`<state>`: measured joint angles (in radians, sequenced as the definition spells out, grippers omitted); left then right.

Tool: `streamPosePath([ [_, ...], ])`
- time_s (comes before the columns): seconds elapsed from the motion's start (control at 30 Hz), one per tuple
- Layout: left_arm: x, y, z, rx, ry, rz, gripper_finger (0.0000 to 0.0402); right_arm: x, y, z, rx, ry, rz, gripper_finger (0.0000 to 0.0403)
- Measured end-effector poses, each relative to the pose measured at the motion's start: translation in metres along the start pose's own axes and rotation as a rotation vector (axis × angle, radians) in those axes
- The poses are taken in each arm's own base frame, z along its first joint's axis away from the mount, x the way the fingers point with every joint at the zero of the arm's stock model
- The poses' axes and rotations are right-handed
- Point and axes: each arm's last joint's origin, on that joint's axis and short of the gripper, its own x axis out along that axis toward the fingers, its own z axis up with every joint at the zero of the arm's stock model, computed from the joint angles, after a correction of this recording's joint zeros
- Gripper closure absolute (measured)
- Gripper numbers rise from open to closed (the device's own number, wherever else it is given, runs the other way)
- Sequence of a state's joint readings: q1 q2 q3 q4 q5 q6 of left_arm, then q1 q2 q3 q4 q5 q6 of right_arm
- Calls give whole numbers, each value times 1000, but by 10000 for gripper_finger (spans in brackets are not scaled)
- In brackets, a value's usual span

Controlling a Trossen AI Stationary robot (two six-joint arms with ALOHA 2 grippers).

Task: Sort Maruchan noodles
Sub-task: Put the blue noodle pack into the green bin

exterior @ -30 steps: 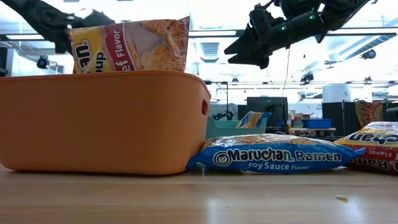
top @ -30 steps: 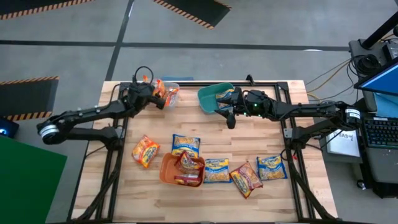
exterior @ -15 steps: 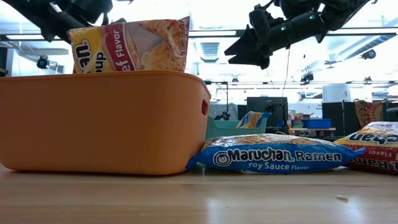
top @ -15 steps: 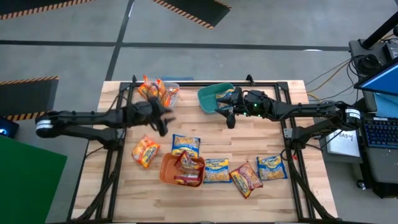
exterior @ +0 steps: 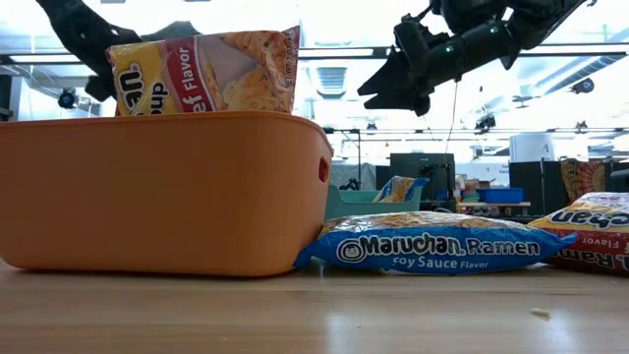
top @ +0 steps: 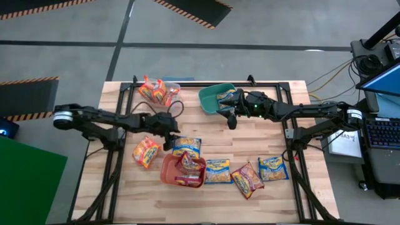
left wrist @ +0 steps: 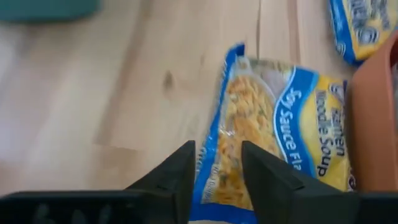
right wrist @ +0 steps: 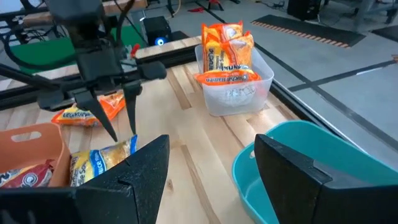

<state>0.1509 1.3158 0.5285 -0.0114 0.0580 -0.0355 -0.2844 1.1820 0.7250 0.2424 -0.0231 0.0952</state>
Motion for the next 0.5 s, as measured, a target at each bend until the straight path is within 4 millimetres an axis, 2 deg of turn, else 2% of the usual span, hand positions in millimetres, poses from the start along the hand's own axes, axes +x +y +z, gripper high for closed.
streamPosePath([
  [0.3, 30, 1, -3, -3, 103, -11, 390, 0, 0, 0, 18, 1, 0, 179],
  [0.4, 38, 2, 1, -4, 101, 1, 399, 0, 0, 0, 30, 2, 0, 179],
  [0.5, 45, 6, 14, -4, 27, 134, 398, 0, 0, 0, 33, 2, 0, 179],
])
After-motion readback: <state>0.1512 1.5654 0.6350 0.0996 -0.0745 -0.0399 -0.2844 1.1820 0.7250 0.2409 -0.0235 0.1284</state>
